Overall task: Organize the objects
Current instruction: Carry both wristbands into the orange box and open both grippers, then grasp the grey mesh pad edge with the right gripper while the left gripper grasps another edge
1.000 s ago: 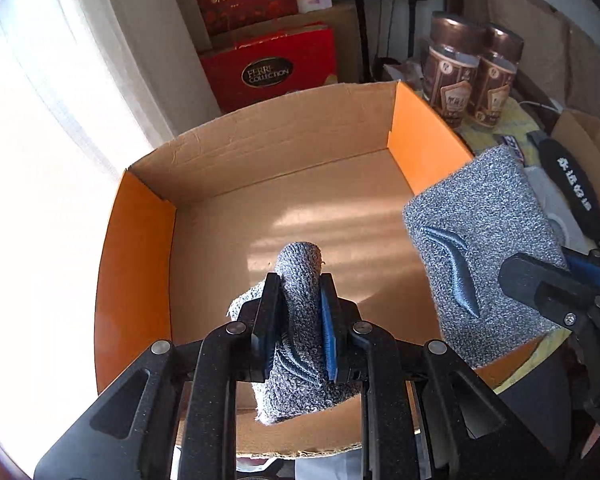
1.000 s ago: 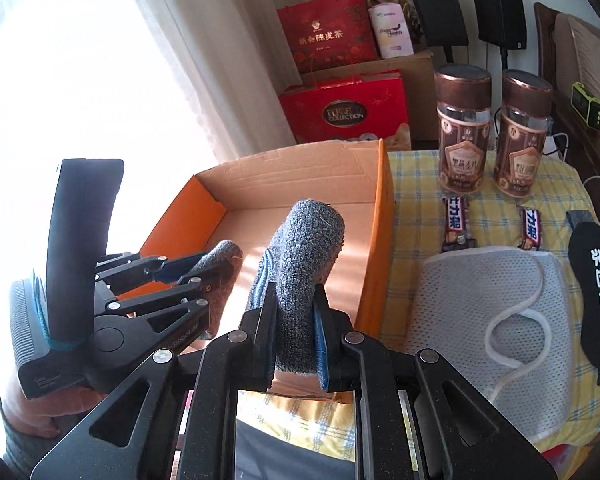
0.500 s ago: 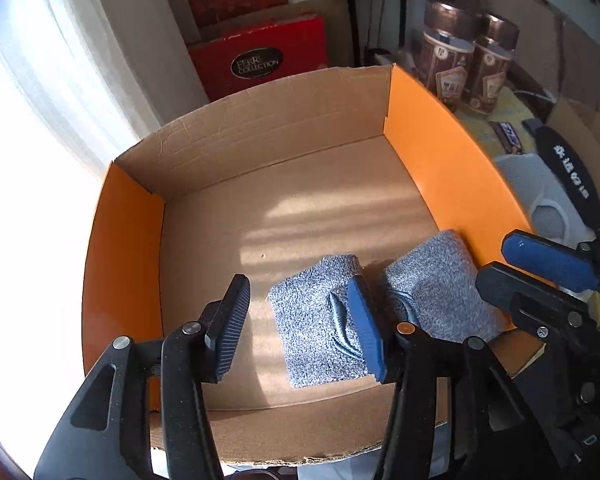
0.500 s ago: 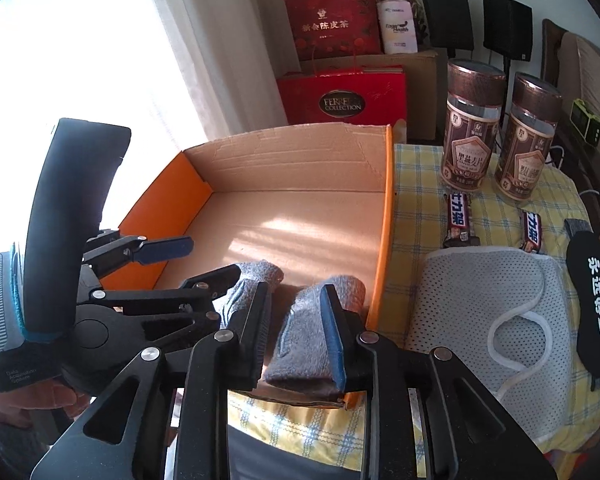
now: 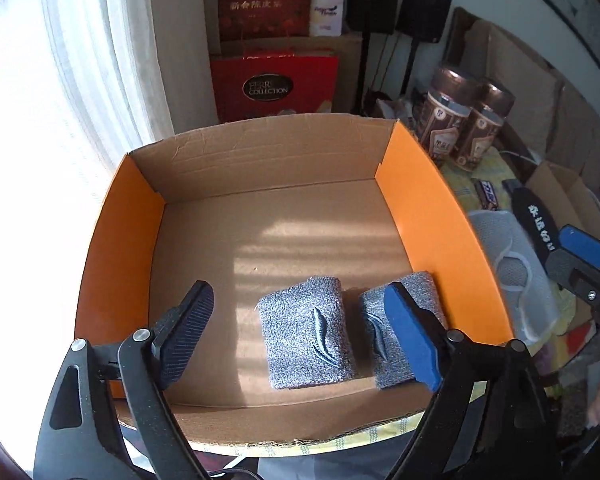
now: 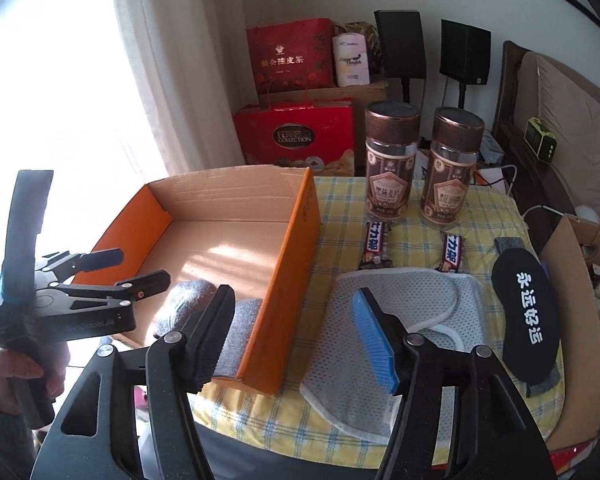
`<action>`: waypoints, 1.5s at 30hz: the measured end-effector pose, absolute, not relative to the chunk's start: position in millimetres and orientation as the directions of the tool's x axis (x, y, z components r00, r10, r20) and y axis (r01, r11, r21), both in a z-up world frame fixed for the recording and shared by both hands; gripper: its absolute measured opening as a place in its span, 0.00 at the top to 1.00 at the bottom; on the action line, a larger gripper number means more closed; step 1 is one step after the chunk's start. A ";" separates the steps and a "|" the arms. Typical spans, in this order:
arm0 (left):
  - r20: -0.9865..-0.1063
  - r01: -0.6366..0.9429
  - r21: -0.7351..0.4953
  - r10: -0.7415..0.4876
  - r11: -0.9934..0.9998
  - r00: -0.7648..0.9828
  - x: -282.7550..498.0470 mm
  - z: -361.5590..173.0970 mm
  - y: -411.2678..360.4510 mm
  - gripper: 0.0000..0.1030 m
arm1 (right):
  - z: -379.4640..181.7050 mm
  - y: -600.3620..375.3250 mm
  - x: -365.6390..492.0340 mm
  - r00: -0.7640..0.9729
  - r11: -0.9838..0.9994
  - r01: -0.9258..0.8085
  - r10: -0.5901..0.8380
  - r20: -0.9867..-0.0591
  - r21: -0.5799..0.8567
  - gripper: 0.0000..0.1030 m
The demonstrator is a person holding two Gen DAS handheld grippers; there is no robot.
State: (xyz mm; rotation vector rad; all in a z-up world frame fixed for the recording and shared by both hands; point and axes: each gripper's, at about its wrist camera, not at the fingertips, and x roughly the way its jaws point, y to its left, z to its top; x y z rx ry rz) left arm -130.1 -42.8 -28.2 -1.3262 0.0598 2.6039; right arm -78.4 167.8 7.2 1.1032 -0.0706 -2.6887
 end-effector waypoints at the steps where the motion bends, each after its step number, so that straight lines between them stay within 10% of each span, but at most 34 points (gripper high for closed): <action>1: -0.793 -0.220 -0.083 0.198 -0.972 -0.577 -127.3 -24.8 -41.3 0.10 | 8.1 174.5 -77.2 -0.694 -0.976 0.181 -0.217 -0.687 0.125 0.33; 22: -0.768 -0.422 -0.215 0.419 -0.881 -0.484 -106.2 -7.7 65.7 0.08 | -34.5 298.3 -69.3 -0.630 -0.994 -0.082 -0.005 -0.777 0.072 0.28; 31: -0.782 -0.438 -0.217 0.424 -0.872 -0.457 -108.0 -12.8 88.3 0.09 | -81.2 307.2 -92.0 -0.526 -0.993 -0.058 -0.058 -0.849 0.104 0.49; 45: -0.793 -0.456 -0.202 0.418 -0.867 -0.443 -105.7 -16.8 107.6 0.09 | -106.5 302.9 -107.2 -0.472 -0.996 -0.053 -0.032 -0.881 0.065 0.47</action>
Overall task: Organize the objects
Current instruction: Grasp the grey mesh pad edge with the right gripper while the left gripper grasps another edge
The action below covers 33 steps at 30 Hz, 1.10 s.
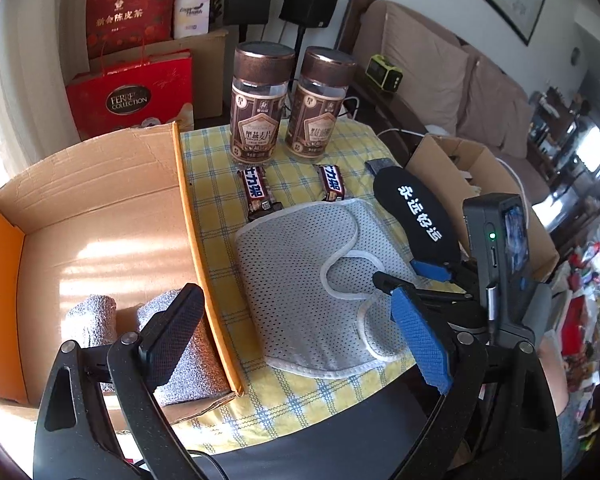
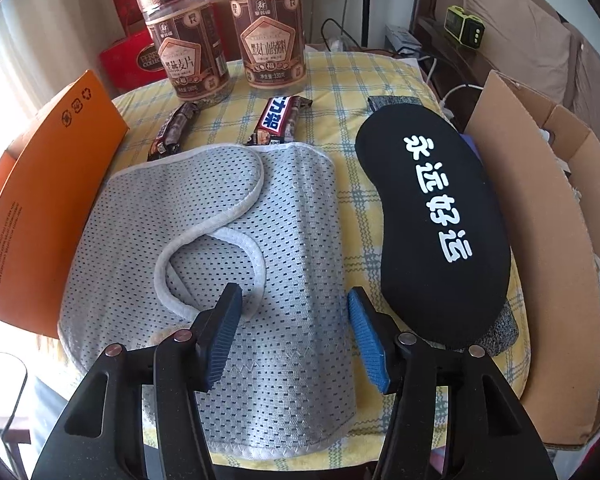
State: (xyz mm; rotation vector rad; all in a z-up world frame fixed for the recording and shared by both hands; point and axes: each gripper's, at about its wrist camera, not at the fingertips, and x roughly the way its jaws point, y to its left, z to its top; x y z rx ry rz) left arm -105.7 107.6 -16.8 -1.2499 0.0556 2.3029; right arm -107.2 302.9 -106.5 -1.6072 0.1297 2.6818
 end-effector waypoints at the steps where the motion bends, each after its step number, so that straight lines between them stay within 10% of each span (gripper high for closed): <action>1: -0.794 -0.458 -0.201 0.418 -0.866 -0.442 -105.5 -16.8 109.3 0.09 | -106.5 303.3 -107.4 -0.475 -0.996 -0.056 -0.030 -0.879 0.065 0.52; 5: -0.795 -0.462 -0.200 0.419 -0.864 -0.439 -104.8 -16.1 114.1 0.09 | -100.6 307.0 -104.1 -0.493 -0.989 -0.041 -0.106 -0.864 0.145 0.84; 33: -0.892 -0.431 -0.167 0.323 -0.887 -0.318 -106.1 -94.7 195.6 0.21 | -56.1 357.2 -31.0 -0.593 -0.970 -0.150 -0.065 -0.802 0.190 0.87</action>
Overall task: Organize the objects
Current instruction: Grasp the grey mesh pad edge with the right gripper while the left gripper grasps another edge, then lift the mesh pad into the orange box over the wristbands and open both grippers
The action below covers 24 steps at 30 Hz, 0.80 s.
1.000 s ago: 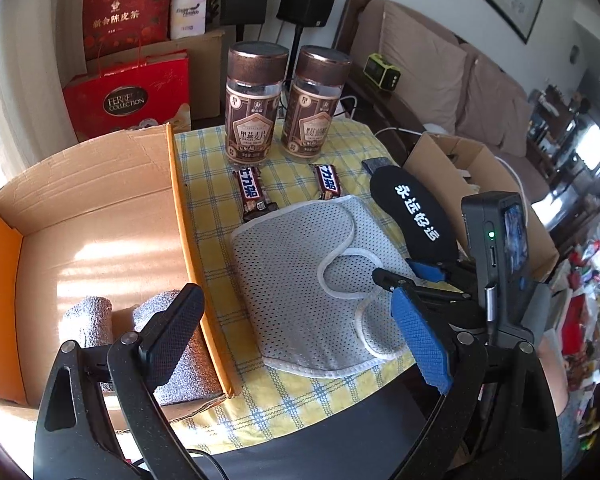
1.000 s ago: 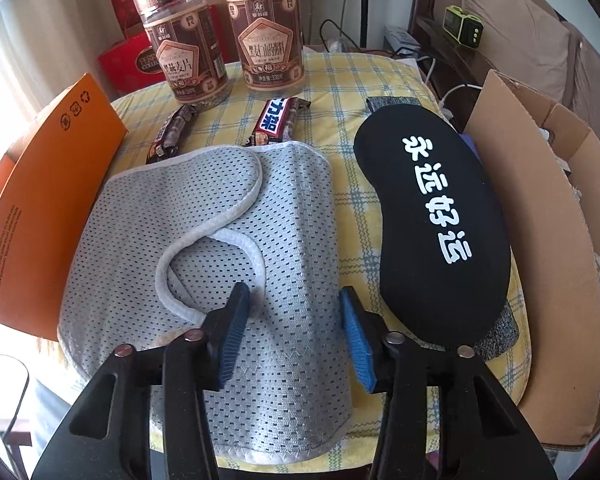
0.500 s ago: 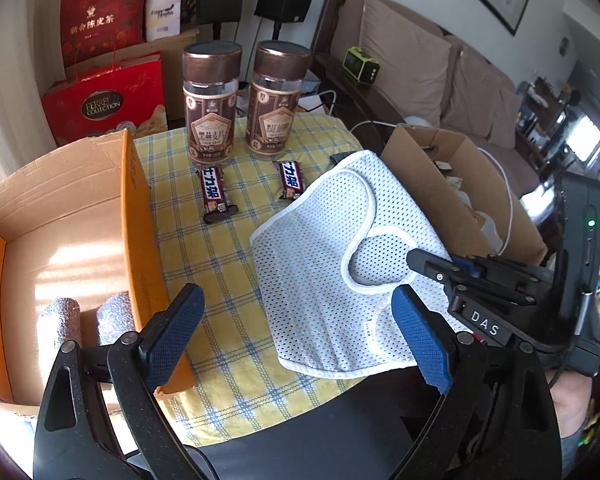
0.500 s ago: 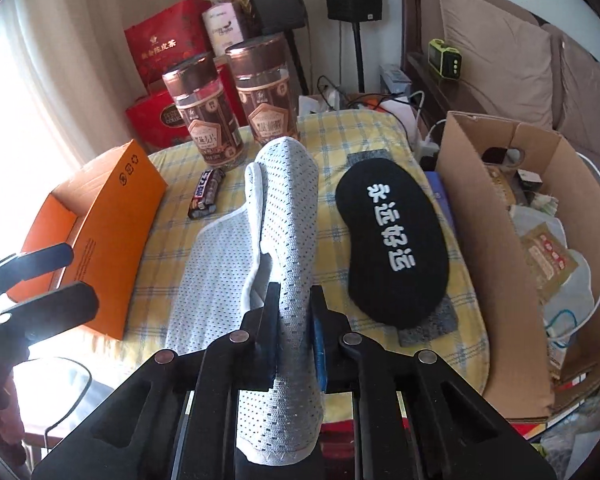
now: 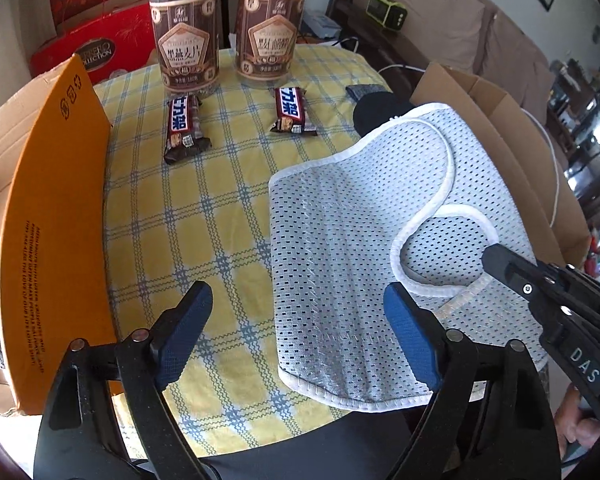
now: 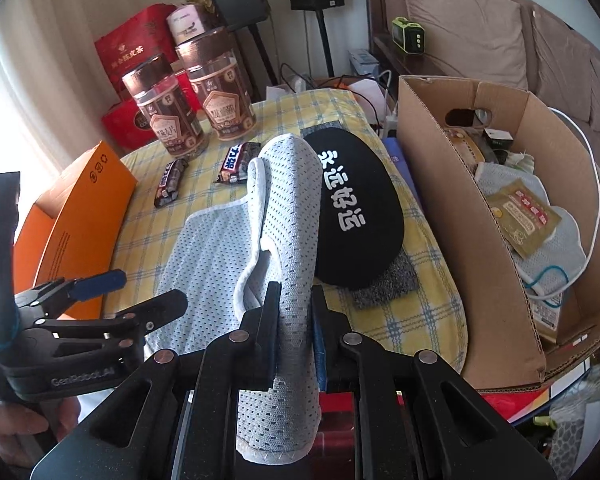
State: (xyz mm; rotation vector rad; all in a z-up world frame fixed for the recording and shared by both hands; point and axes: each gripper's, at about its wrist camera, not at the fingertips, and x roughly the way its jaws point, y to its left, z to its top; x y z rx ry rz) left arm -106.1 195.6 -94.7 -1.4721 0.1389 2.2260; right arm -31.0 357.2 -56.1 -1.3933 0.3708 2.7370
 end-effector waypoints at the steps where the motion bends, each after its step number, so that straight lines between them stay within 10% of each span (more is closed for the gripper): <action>1: -0.895 -0.432 -0.177 0.327 -0.884 -0.303 -107.3 -98.7 195.8 0.28 | -56.5 356.9 -31.2 -0.593 -0.970 -0.151 -0.064 -0.803 0.188 0.87; 10: -0.891 -0.461 -0.211 0.364 -0.862 -0.271 -102.0 -99.6 198.2 0.90 | -58.4 353.0 -31.5 -0.590 -0.973 -0.148 -0.057 -0.805 0.177 0.87; 24: -0.839 -0.479 -0.275 0.452 -0.834 -0.305 -100.5 -52.2 181.8 0.96 | -17.1 335.2 -25.7 -0.659 -0.979 -0.102 -0.067 -0.749 0.177 0.87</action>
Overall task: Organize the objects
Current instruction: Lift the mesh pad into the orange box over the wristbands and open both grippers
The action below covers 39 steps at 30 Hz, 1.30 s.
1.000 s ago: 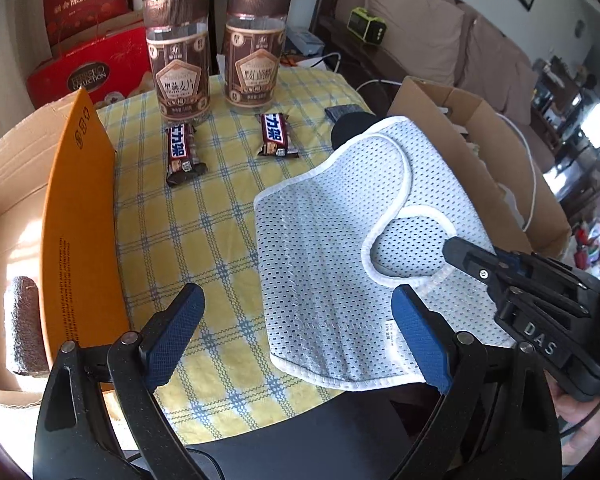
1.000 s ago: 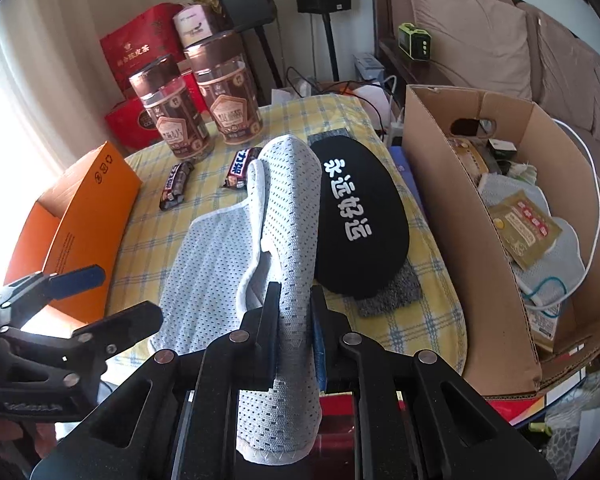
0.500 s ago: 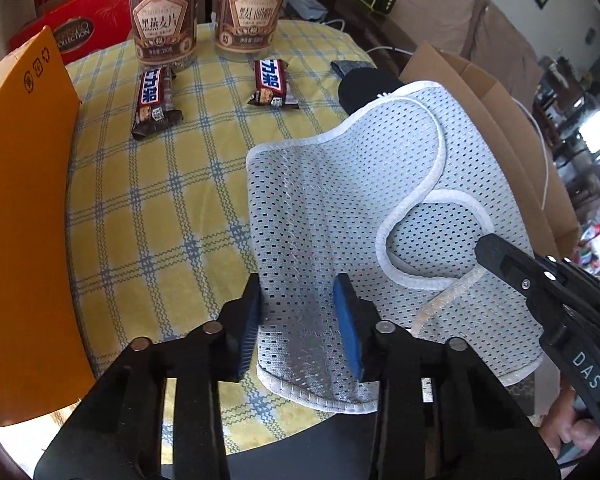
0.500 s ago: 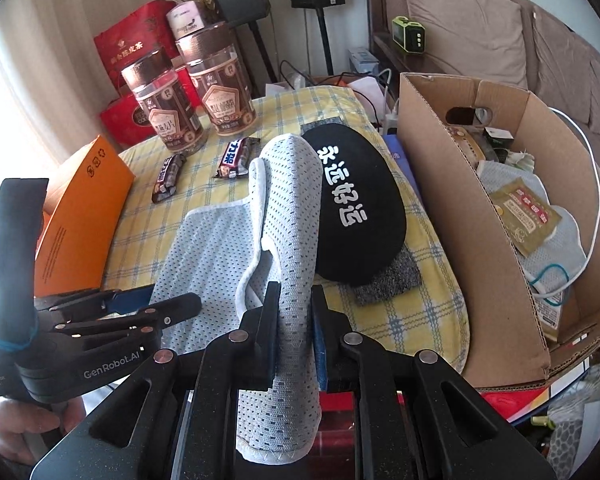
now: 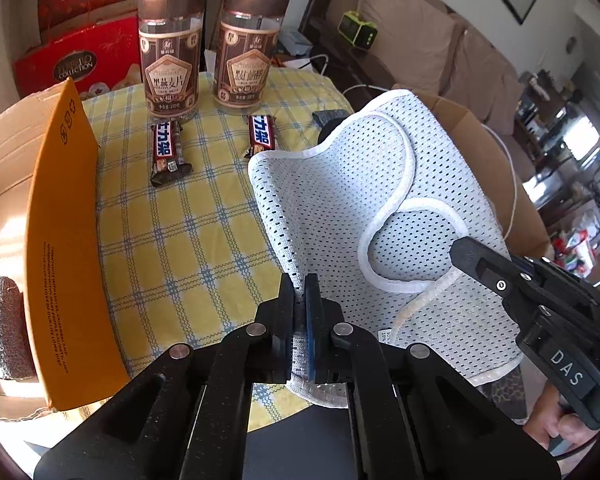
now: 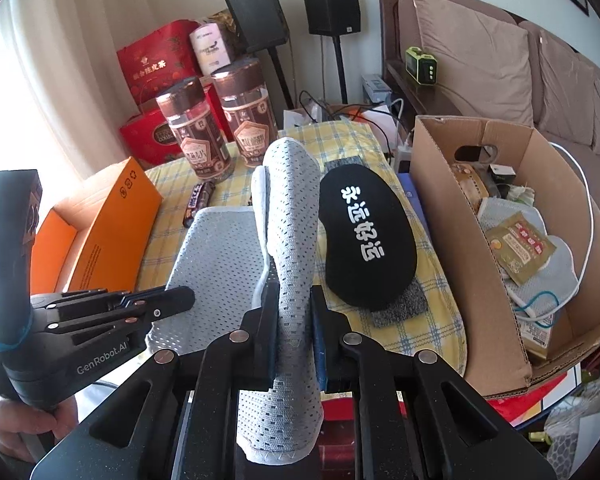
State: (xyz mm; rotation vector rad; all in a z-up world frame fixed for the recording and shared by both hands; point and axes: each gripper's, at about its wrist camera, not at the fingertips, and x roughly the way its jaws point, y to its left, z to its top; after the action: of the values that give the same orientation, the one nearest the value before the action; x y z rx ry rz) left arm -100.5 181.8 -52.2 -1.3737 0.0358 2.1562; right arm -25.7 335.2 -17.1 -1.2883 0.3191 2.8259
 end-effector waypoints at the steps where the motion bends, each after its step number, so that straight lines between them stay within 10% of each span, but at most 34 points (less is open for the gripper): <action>1: -0.832 -0.479 -0.279 0.459 -0.832 -0.312 -100.8 -46.7 178.6 0.96 | -11.3 333.9 -24.9 -0.668 -0.979 -0.096 -0.070 -0.741 0.178 0.87; 21: -0.742 -0.333 -0.248 0.399 -0.910 -0.539 -134.2 44.7 33.6 0.96 | 62.9 211.6 -81.7 -0.715 -0.964 0.153 -0.261 -0.648 0.220 0.87; 39: -0.826 -0.139 -0.184 0.230 -0.973 -0.515 -188.8 -19.5 -78.8 0.96 | -11.0 99.4 -156.9 -0.566 -0.943 0.207 -0.333 -0.754 0.261 0.81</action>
State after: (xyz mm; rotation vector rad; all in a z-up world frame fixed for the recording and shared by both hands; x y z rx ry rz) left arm -188.8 -78.8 -19.5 -1.4163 -0.1389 2.5600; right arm -156.9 99.4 -11.0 -1.5349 0.2497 3.0781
